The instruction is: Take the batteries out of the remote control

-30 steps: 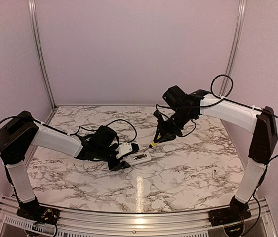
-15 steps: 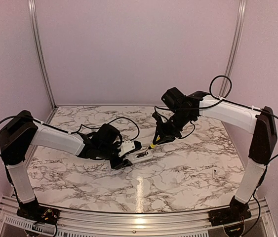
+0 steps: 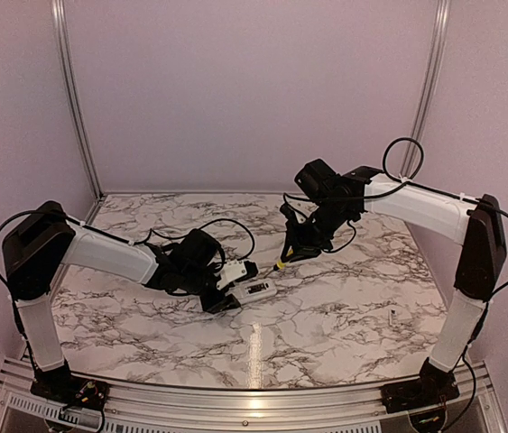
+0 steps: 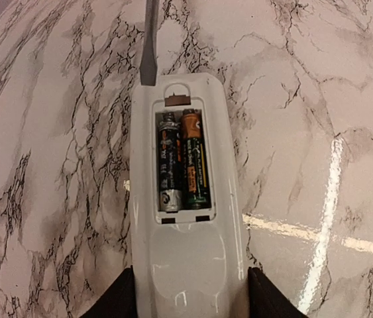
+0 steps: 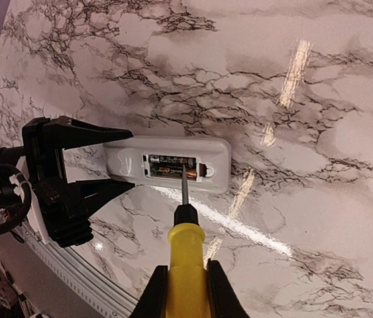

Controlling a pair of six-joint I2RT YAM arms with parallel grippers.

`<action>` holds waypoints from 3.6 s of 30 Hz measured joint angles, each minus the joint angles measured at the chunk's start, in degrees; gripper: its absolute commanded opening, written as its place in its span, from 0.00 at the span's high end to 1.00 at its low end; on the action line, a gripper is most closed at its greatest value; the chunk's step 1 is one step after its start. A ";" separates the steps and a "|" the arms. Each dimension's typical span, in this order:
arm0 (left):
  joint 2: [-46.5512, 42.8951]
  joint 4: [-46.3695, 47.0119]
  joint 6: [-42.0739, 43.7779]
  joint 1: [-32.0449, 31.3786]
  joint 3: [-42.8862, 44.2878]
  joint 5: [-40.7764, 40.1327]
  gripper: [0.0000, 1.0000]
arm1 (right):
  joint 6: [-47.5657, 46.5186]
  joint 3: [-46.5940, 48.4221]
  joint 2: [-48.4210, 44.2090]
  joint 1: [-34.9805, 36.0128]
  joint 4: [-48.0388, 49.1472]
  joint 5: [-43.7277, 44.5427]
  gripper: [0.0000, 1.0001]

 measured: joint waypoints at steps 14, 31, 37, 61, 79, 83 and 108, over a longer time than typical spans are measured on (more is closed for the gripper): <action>0.79 -2.82 -1.18 -0.07 1.27 0.79 1.00 | 0.63 -1.16 0.00 0.00 1.22 -0.33 1.00; 1.75 -3.72 -1.62 -0.48 1.86 0.92 1.00 | 1.22 -1.53 2.49 0.33 2.19 -0.37 1.00; 1.75 -3.72 -1.62 -0.59 1.88 0.70 1.00 | 1.25 -1.75 2.62 0.35 1.57 0.07 1.00; 2.69 -4.92 -1.60 -1.29 2.84 -1.36 1.00 | -0.02 -2.60 3.02 0.37 1.99 0.33 1.00; 2.93 -5.25 -1.99 -1.55 3.23 -1.81 1.00 | -1.16 -3.39 3.76 0.52 4.09 -2.54 1.00; 2.93 -5.25 -1.99 -1.55 3.23 -1.86 1.00 | -1.09 -3.39 3.76 0.55 4.04 -2.12 1.00; 2.93 -4.83 -0.90 -1.57 3.08 -2.03 1.00 | -0.17 -1.51 3.63 0.81 0.74 2.40 1.00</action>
